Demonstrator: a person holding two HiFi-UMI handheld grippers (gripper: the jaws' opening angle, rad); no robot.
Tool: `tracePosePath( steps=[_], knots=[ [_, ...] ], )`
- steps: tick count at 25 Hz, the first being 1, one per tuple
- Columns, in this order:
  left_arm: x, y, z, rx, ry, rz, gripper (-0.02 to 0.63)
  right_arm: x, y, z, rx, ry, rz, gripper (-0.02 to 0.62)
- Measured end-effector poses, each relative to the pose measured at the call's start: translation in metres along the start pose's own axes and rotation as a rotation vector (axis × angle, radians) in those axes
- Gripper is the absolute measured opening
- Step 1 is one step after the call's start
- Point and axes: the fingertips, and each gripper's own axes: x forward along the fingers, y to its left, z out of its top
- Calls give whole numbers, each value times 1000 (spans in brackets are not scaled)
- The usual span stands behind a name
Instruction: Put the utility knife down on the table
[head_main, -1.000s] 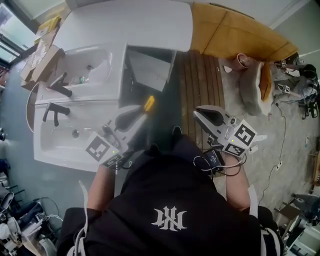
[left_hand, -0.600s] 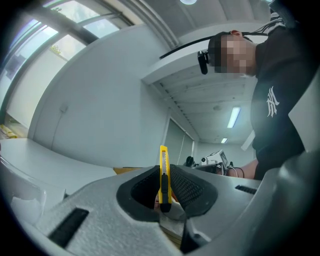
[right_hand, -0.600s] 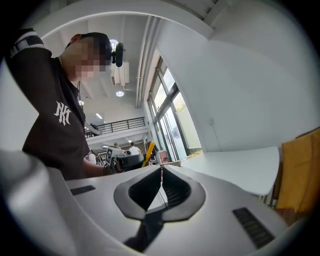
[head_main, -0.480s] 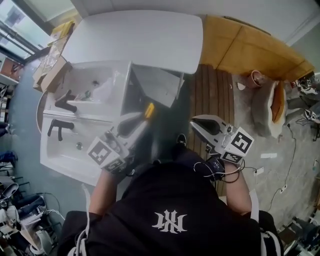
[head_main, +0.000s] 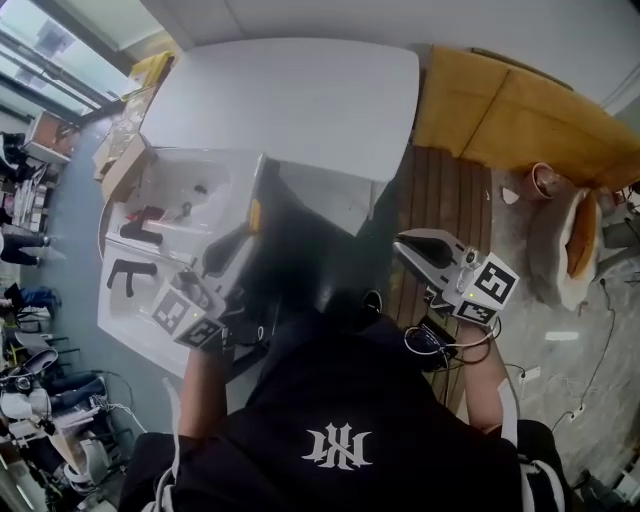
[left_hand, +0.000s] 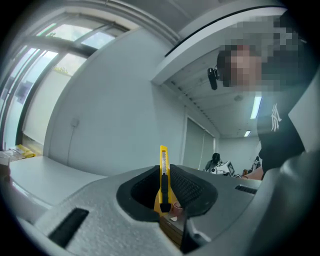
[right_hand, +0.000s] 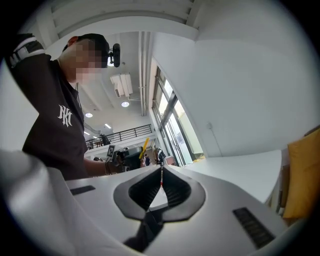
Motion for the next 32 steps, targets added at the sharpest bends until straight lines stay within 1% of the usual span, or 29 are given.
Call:
tracePosePath(
  steps=[1, 5, 8, 10, 12, 15, 18, 20, 21, 24, 27, 30, 32],
  knots=[
    [2, 3, 1, 2, 1, 0, 61, -3, -9, 0, 8, -6, -12, 6],
    [19, 21, -10, 34, 49, 3, 61, -9, -40, 0, 46, -57, -64, 6],
    [37, 44, -18, 36, 56, -16, 61, -1, -59, -2, 51, -50, -88, 6],
    [52, 58, -16, 18, 28, -41, 61, 7, -69, 1, 42, -34, -101, 6],
    [68, 76, -7, -16, -26, -61, 61, 19, -82, 8, 31, -16, -115, 6],
    [81, 113, 2, -38, -77, -59, 61, 44, -99, 26, 6, 1, -132, 6],
    [92, 158, -4, 7, -50, -31, 61, 79, -122, 46, -31, 26, -150, 6],
    [101, 182, -7, 43, -43, -36, 61, 102, -133, 60, -55, 51, -161, 6],
    [106, 193, -7, 47, -50, -46, 61, 113, -138, 67, -68, 58, -161, 6],
    [125, 229, -9, 5, -71, -74, 61, 137, -157, 83, -84, 61, -164, 6],
    [140, 251, -9, -45, -96, -96, 61, 150, -179, 74, -48, 90, -180, 6],
    [143, 270, -25, -79, -62, -64, 61, 157, -203, 64, -16, 126, -188, 6],
    [148, 286, -36, -95, -24, -31, 61, 166, -224, 67, -8, 117, -185, 6]
  ],
)
